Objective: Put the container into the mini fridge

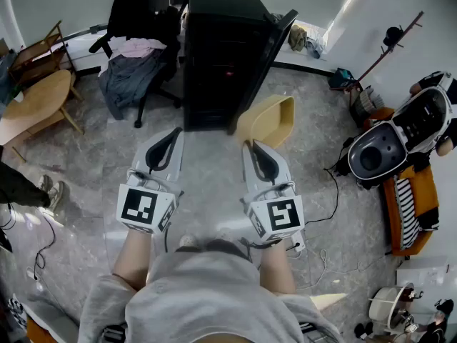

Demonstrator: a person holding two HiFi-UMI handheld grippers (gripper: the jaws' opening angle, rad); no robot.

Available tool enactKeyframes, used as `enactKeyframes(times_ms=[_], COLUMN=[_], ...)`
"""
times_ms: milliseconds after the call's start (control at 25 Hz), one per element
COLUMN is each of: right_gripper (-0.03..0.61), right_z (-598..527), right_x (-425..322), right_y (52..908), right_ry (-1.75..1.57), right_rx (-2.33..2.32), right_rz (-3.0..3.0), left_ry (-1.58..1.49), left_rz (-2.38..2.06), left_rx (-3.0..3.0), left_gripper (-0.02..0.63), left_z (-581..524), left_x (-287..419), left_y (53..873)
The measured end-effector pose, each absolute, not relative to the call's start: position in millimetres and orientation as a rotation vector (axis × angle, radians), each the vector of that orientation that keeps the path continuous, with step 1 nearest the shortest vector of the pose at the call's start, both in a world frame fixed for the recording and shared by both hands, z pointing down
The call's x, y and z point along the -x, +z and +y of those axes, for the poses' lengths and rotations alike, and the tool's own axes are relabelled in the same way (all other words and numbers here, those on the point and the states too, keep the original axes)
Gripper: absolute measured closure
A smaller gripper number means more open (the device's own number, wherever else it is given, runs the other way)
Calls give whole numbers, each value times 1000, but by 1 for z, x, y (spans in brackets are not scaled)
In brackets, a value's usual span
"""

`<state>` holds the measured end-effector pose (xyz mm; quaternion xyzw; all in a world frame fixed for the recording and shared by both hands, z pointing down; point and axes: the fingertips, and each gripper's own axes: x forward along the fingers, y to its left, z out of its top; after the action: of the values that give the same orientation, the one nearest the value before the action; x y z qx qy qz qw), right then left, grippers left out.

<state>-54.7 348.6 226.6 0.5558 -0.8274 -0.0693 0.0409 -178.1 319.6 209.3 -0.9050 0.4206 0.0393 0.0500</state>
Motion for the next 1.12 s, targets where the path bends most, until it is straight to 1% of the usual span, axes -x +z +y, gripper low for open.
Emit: enactKeyframes(times_ms=[840,1120], right_gripper=[558,558], right_z=[352,328], right_x=[67,56], right_y=[233,235], right_ry=[-204,-180], right_rx=[-1767,-1755], right_rz=[-2517,-2553], left_ry=[116,124], left_rz=[1231,1242], left_rx=[2787,2794], left_gripper=[611,611], left_z=[316,290], left_x=[190,177], left_y=[217,218])
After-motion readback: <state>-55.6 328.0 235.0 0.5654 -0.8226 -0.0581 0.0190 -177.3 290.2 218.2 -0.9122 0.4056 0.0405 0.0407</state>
